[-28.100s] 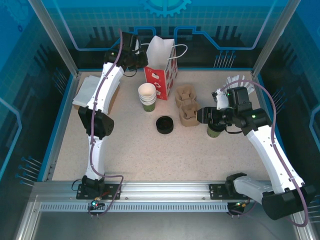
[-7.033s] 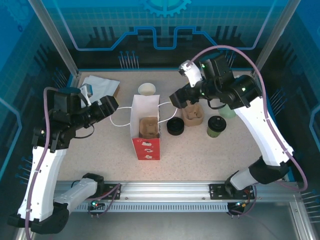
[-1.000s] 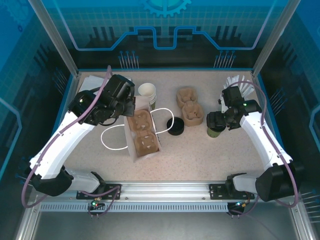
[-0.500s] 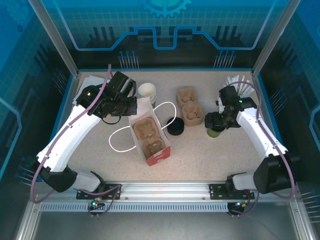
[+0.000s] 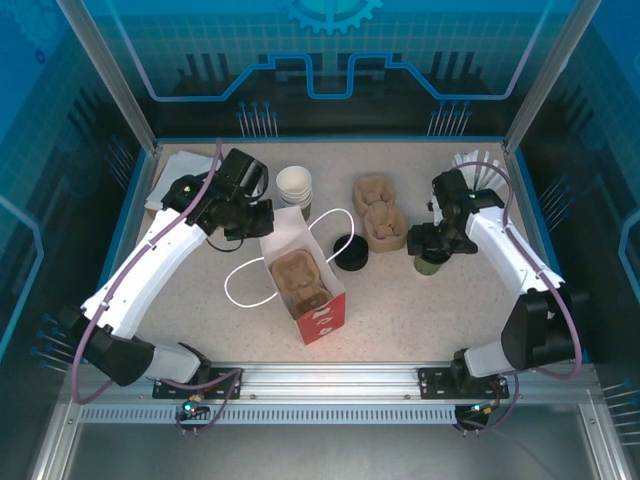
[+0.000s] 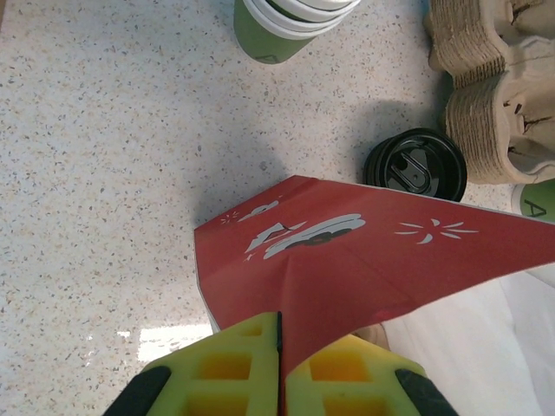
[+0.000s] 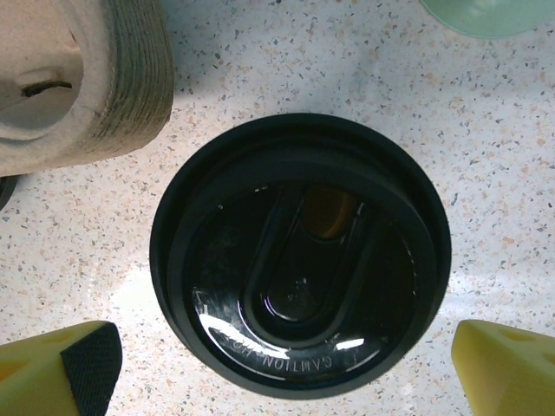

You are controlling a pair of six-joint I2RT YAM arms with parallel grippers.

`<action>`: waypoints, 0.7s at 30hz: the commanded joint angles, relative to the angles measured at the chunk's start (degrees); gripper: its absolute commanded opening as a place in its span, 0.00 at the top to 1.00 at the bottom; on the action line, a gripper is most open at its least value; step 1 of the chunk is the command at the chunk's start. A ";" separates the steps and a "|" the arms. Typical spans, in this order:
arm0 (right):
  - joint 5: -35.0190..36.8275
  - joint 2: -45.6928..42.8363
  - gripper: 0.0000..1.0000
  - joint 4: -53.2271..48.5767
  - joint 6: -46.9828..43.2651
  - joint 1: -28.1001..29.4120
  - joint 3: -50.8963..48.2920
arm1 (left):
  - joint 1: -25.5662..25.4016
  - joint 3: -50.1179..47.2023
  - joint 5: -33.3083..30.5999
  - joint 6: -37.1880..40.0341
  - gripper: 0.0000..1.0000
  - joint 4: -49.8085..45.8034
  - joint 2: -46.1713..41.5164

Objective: Pack the takeout coffee

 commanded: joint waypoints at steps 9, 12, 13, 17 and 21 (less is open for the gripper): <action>0.89 4.96 0.00 1.57 -0.56 -0.58 2.69 | 2.28 0.54 1.95 -0.27 0.88 2.41 0.26; 1.42 5.37 0.00 1.39 -0.77 -0.66 2.88 | 2.28 0.00 1.98 -0.09 0.79 2.17 0.46; 1.41 5.29 0.00 1.26 -0.92 -0.67 3.01 | 2.28 -0.07 1.85 -0.02 0.74 2.10 0.45; 0.48 3.94 0.00 1.23 -1.39 -0.68 3.38 | 2.28 -0.13 1.58 0.26 0.61 1.96 0.24; 1.09 2.91 0.00 0.18 -1.85 -0.87 4.45 | 2.33 0.83 1.40 0.75 0.44 1.34 0.10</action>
